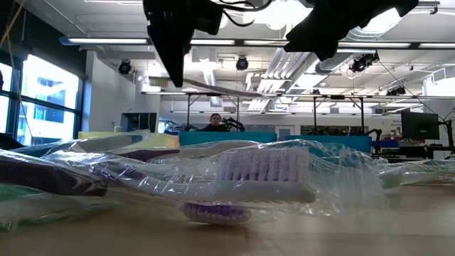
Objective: Pick & Place Toothbrushes
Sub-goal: Put the orange toothbrush into the dark green bin
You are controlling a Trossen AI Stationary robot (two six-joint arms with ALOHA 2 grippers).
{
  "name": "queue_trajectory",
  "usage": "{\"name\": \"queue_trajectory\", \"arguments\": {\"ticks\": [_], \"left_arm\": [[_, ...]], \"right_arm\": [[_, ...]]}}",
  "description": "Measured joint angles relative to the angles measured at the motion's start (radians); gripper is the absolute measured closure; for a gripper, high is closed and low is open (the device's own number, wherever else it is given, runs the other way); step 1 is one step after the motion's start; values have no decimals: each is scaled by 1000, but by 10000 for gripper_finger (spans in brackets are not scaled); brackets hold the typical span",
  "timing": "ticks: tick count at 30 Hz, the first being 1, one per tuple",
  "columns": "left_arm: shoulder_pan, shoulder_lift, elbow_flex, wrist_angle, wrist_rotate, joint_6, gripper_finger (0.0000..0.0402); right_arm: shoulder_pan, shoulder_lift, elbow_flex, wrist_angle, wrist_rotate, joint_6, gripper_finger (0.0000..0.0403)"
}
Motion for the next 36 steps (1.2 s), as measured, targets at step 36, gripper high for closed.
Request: {"name": "queue_trajectory", "arguments": {"ticks": [36], "left_arm": [[197, 134, 37, 90, 145, -83, 390]], "right_arm": [[5, 0, 1, -10, -27, 1, 257]]}}
